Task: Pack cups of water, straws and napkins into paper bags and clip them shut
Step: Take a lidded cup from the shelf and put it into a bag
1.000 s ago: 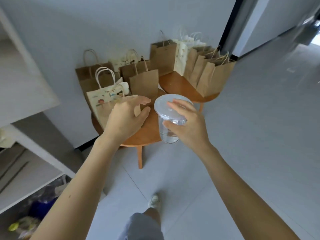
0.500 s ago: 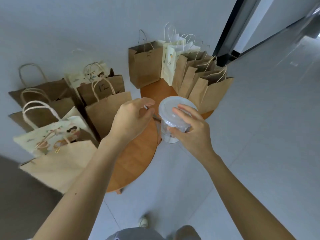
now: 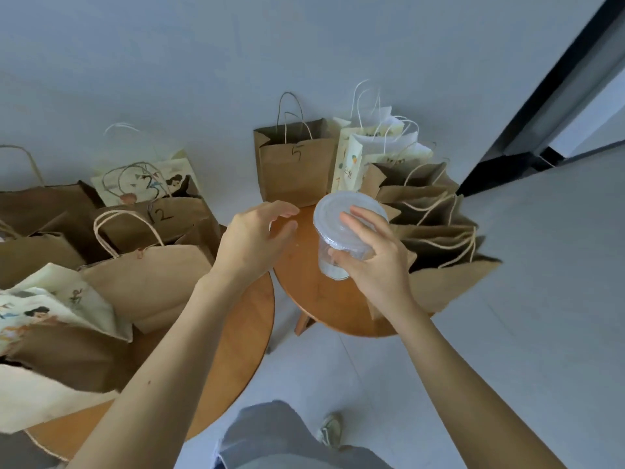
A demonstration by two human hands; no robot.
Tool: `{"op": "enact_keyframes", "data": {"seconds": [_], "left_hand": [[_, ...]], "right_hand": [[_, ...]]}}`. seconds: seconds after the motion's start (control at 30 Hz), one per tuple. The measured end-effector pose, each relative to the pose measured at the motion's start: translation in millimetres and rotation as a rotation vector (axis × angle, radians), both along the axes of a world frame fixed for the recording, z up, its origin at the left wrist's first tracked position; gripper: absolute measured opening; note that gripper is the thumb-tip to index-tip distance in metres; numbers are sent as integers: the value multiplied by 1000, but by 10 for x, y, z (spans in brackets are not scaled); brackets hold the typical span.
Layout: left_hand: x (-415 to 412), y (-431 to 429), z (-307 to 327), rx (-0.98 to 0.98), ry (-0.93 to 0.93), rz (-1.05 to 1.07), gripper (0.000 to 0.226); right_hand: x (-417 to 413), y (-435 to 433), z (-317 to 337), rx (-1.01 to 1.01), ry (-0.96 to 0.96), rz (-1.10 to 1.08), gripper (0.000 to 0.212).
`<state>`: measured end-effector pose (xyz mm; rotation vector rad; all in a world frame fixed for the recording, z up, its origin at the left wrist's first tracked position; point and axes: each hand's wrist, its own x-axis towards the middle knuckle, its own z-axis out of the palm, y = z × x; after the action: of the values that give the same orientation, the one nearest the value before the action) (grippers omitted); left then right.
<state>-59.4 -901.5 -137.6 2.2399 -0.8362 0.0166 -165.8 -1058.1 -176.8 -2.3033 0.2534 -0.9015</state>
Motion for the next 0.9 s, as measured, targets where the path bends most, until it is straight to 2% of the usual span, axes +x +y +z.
{"op": "enact_keyframes", "data": {"seconds": [0.27,0.53,0.73,0.9], "left_hand": [[774,-658,-153,34,18,140,22],[2012,-1282,-328,58,90,233,24],[2752,-1544,-656,216,204,363,35],[3002,-1770,-893,278,221,415,31]], "right_hand": [[888,-750,-68,40,21,95,50],[2093,-1409,-133,41,3,80,53],[2771,-1783,-60,140,-34,47,49],[3105,-2059,-95,168,-63,39,51]]}}
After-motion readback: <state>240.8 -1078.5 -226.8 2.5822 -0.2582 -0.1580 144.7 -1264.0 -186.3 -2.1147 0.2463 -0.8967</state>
